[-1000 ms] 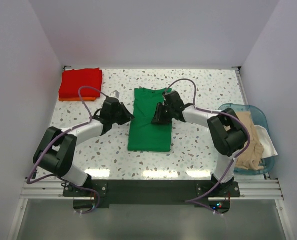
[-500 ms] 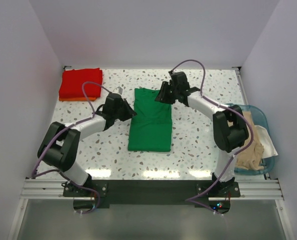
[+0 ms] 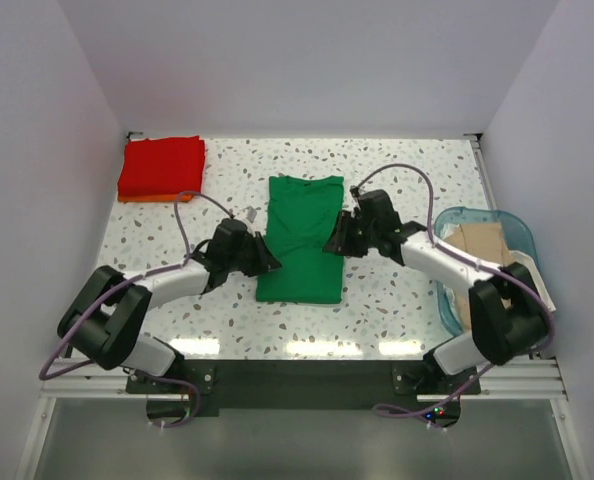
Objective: Fold and stack the t-shirts
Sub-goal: Fold the tshirt
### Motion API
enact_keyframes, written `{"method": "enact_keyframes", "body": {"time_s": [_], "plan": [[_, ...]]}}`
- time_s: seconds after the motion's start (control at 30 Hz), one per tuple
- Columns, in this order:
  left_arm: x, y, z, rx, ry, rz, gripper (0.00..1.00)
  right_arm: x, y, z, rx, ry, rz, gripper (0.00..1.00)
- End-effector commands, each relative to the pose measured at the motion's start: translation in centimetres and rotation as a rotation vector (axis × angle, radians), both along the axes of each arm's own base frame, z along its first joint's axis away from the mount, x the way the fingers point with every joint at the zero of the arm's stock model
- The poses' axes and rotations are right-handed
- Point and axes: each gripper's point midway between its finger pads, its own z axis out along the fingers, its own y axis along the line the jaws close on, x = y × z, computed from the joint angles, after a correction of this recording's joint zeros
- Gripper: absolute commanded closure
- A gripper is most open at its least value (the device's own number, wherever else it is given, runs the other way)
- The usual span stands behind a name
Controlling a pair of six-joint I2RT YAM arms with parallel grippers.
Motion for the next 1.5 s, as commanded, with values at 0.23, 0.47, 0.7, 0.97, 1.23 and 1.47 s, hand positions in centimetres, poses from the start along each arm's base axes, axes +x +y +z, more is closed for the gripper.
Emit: {"method": "enact_keyframes", "body": {"time_s": [0.23,0.47,0.7,0.97,1.23,1.47], "plan": [[-3.4,0.7,-0.1,-0.054,-0.008,-0.026,0.85,-9.8,-0.1,-2.9,0.099,0.082,0.033,0.61],[-5.7,1.7,-2.3,-0.043,0.049,-0.020,0.85,-12.7,-2.0,-7.4,0.038,0.180,0.023,0.62],[-6.2,2.0,-1.9,-0.036,0.051,-0.024,0.81,-13.5,-3.4,-7.2,-0.010,0.181,0.007,0.65],[-5.3,2.5,1.3,-0.026,-0.021,-0.011,0.70,-12.4,-2.2,-1.6,0.111,0.073,-0.015,0.66],[-5.4,-0.5,2.3,-0.149,-0.051,-0.127,0.78,-8.5,2.9,0.5,0.180,0.024,0.048,0.68],[-5.5,-2.4,2.1,-0.174,-0.044,-0.184,0.80,-8.6,7.0,-1.2,0.168,0.041,0.118,0.70]]}}
